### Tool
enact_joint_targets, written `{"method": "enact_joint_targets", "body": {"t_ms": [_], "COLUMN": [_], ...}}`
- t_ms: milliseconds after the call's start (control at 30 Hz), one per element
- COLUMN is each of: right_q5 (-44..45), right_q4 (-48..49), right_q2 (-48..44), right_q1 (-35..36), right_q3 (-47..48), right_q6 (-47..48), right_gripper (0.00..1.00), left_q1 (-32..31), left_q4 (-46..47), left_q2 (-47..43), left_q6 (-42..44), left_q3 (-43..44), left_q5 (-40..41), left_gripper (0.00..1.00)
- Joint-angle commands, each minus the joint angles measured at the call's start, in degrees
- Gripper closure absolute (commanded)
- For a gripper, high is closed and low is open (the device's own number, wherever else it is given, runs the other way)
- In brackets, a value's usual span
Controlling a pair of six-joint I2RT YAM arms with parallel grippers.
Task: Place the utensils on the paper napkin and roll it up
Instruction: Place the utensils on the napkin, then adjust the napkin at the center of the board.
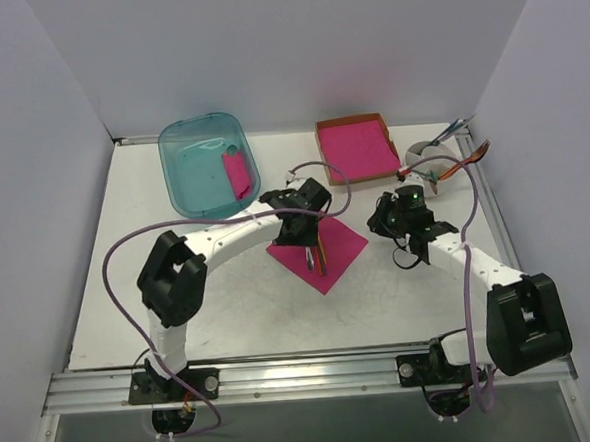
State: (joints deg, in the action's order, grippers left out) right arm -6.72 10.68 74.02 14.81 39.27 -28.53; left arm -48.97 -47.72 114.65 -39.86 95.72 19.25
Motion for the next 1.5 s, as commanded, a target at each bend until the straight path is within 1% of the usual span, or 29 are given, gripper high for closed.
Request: {"method": "enact_joint_targets", "body": {"t_ms": [0, 33, 67, 100, 133, 233, 300, 333, 367, 567, 767, 867, 1067, 1200, 1333, 1367, 1467], "right_q5": [-0.75, -0.49, -0.14, 0.21, 0.57, 2.06, 2.76, 3.46, 3.9, 10.4, 12.78, 12.52, 14.45, 14.98, 16.82, 17.35, 18.06], "right_q4": [3.73, 4.26, 4.53, 4.79, 5.23, 5.93, 6.28, 6.63, 6.72, 4.36, 3.56, 3.82, 1.19, -0.92, -4.78, -5.22, -8.12], "right_q2": [1.3, 1.74, 2.0, 2.62, 2.97, 4.81, 6.65, 7.36, 8.06, 13.51, 15.37, 14.75, 12.03, 6.51, 1.66, 1.05, 0.51], "right_q1": [1.36, 1.71, 2.06, 3.02, 3.56, 5.48, 6.46, 7.24, 7.77, 8.83, 9.36, 9.97, 13.05, 15.77, 21.3, 24.8, 29.38], "right_q3": [-1.38, -1.91, -2.17, -2.35, -2.53, -2.62, -2.27, -2.09, -1.91, 0.37, 0.11, -1.47, -5.15, -8.4, -10.7, -10.88, -10.61], "right_q6": [-1.08, -1.35, -1.52, -1.79, -1.88, -2.49, -3.01, -3.11, -3.19, -4.34, -4.6, -5.21, -8.11, -11.45, -16.01, -16.72, -19.35], "right_gripper": [0.84, 0.88, 0.91, 0.96, 0.98, 1.0, 1.0, 1.0, 1.0, 1.0, 1.0, 1.0, 1.0, 1.0, 1.0, 1.0, 1.0], "left_q1": [0.54, 0.54, 0.54, 0.63, 0.63, 0.72, 0.89, 0.98, 1.07, 1.42, 2.65, 3.7, 5.2, 5.73, 6.34, 6.6, 7.13], "left_q4": [9.89, 11.76, 15.34, 16.69, 17.92, 22.05, 23.89, 24.95, 28.01, 29.44, 34.97, 36.56, 35.42, 35.25, 34.98, 34.63, 34.72], "left_q2": [-9.78, -11.71, -15.56, -17.25, -18.83, -23.15, -25.0, -25.35, -25.88, -27.02, -31.76, -34.04, -37.74, -39.33, -40.12, -40.12, -40.21], "left_q6": [1.27, 1.62, 1.97, 2.15, 2.33, 2.77, 0.57, 0.48, 2.05, 4.08, 4.96, 4.96, 5.58, 5.93, 6.63, 6.63, 7.16], "left_q3": [-8.95, -14.37, -16.69, -19.32, -23.0, -27.68, -31.11, -32.08, -33.66, -35.16, -41.4, -43.6, -45.09, -46.15, -46.24, -46.24, -46.24], "left_q5": [2.72, 4.47, 5.27, 6.15, 7.81, 9.49, 10.28, 9.33, 8.36, 6.33, 1.24, -1.14, -2.63, -3.34, -4.39, -4.57, -5.71], "left_gripper": [0.32, 0.22, 0.15, 0.03, 0.06, 0.06, 0.06, 0.06, 0.06, 0.06, 0.06, 0.06, 0.06, 0.06, 0.06, 0.06, 0.06]}}
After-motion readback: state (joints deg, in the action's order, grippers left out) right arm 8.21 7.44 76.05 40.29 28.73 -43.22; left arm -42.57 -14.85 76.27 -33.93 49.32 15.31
